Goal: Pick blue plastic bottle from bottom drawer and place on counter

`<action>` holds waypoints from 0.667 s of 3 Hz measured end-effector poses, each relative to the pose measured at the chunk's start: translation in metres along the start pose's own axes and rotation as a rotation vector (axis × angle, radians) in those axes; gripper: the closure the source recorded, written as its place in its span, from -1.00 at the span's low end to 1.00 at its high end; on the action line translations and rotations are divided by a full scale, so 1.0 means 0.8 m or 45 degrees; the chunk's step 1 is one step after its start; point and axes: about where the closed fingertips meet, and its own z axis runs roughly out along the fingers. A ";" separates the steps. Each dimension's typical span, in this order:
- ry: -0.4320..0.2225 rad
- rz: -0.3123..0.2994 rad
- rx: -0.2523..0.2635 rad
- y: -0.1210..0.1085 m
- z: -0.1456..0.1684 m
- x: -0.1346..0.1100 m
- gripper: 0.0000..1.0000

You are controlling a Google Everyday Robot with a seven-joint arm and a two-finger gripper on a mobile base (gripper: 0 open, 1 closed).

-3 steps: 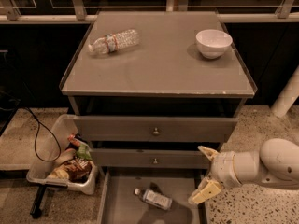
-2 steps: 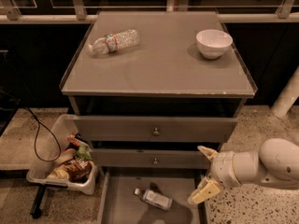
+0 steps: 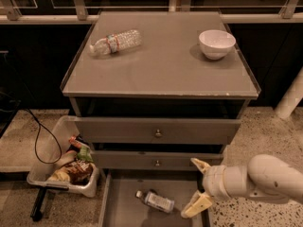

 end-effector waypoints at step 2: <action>-0.077 0.010 0.065 -0.007 0.117 0.090 -1.00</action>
Offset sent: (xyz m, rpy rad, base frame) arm 0.0244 0.0215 -0.1845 0.0781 -0.1041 -0.0593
